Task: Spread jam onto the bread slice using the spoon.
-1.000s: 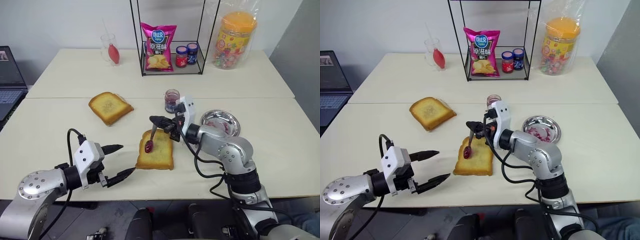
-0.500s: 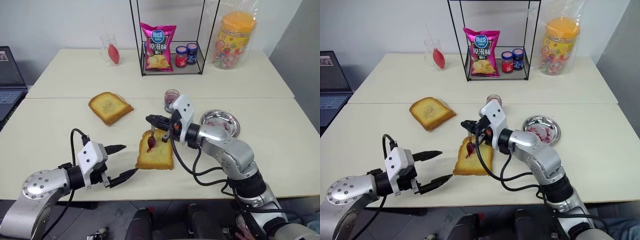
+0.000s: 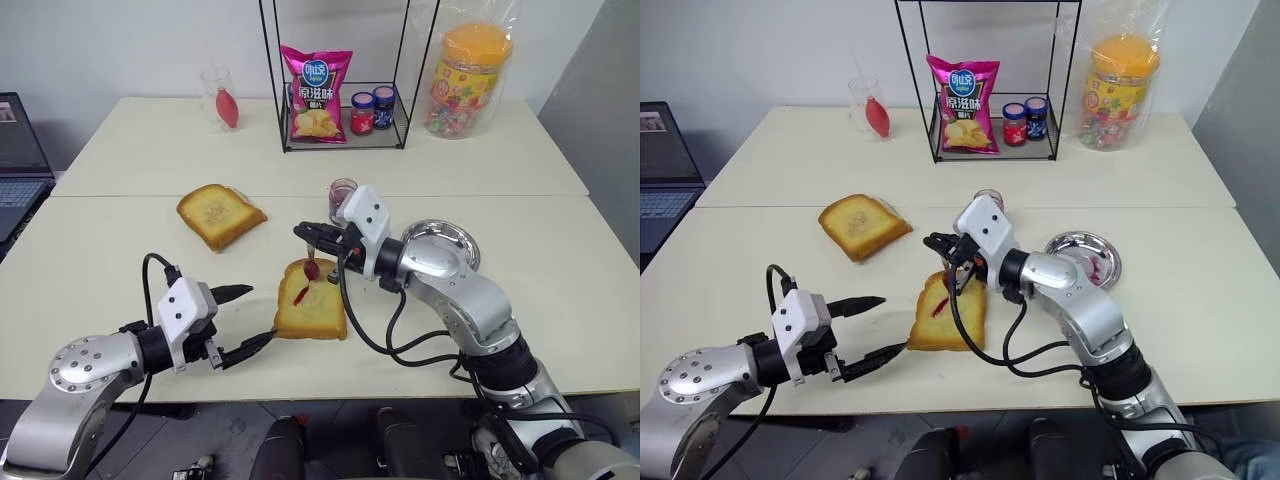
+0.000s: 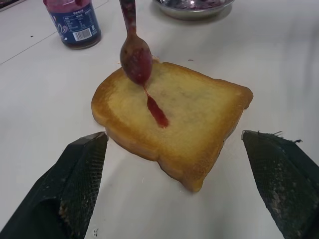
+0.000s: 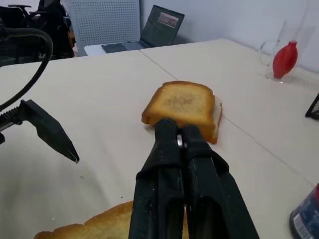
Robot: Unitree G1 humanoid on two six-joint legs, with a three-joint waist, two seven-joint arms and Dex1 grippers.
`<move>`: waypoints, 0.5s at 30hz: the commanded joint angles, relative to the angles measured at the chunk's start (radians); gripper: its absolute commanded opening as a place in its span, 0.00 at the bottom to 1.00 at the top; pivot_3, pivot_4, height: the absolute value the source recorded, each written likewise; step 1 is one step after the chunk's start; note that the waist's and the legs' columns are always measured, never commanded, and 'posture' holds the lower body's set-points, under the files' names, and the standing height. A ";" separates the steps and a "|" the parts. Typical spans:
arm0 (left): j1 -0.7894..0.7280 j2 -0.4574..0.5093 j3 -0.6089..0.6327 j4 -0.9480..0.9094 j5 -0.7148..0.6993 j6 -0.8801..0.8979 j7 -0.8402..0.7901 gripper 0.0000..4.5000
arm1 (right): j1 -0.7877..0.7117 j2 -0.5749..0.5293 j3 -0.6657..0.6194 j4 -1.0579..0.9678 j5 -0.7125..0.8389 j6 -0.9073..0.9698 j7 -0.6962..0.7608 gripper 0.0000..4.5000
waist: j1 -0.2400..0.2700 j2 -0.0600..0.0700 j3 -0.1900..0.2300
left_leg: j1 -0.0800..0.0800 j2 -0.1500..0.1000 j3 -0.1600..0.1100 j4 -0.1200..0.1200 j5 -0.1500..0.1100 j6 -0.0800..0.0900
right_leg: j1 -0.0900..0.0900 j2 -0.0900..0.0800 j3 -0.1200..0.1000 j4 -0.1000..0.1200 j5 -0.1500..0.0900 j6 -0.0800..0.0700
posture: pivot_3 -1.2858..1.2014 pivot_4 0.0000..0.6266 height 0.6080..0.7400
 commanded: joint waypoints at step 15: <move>0.026 0.013 0.076 0.005 -0.041 0.009 -0.027 1.00 | 0.008 0.230 -0.405 -0.080 0.429 0.476 -0.233 0.00 | 0.000 0.000 0.000 | 0.000 0.001 0.000 0.000 0.000 0.000 | 0.000 0.001 0.000 0.000 0.000 -0.001 | 0.52 0.24 1.00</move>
